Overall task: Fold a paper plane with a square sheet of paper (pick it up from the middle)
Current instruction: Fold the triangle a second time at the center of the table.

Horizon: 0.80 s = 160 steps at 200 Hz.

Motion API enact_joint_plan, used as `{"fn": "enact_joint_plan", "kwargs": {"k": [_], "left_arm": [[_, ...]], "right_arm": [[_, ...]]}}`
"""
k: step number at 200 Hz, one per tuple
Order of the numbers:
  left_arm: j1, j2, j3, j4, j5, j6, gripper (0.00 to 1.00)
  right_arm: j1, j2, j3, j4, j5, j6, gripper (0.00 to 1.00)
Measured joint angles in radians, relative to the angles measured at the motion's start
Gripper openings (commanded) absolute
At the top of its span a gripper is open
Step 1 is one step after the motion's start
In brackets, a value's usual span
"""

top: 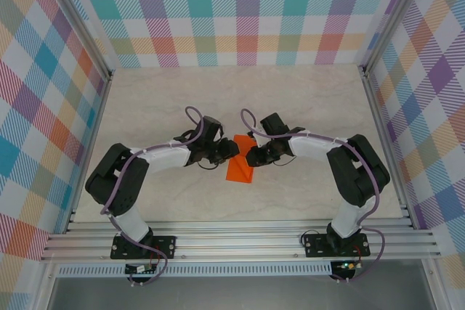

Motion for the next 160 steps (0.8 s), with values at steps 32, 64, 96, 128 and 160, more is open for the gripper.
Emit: {"fn": "enact_joint_plan", "kwargs": {"k": [32, 64, 96, 128, 160], "left_arm": [[-0.008, 0.041, -0.003, 0.051, 0.016, -0.032, 0.25], [-0.016, 0.066, -0.003, 0.097, 0.028, -0.057, 0.25], [-0.017, 0.09, -0.003, 0.121, 0.031, -0.068, 0.25], [-0.017, 0.097, -0.004, 0.13, 0.031, -0.076, 0.24], [-0.017, 0.098, -0.008, 0.13, 0.027, -0.082, 0.24]], "right_arm": [[-0.011, 0.013, 0.0, 0.005, -0.01, 0.0, 0.19], [-0.022, 0.024, 0.0, 0.008, -0.022, 0.0, 0.19], [-0.033, 0.029, 0.0, 0.009, -0.035, 0.0, 0.22], [-0.039, 0.029, 0.0, 0.019, -0.056, 0.002, 0.24], [-0.039, 0.029, -0.004, 0.037, -0.082, 0.017, 0.29]]}}
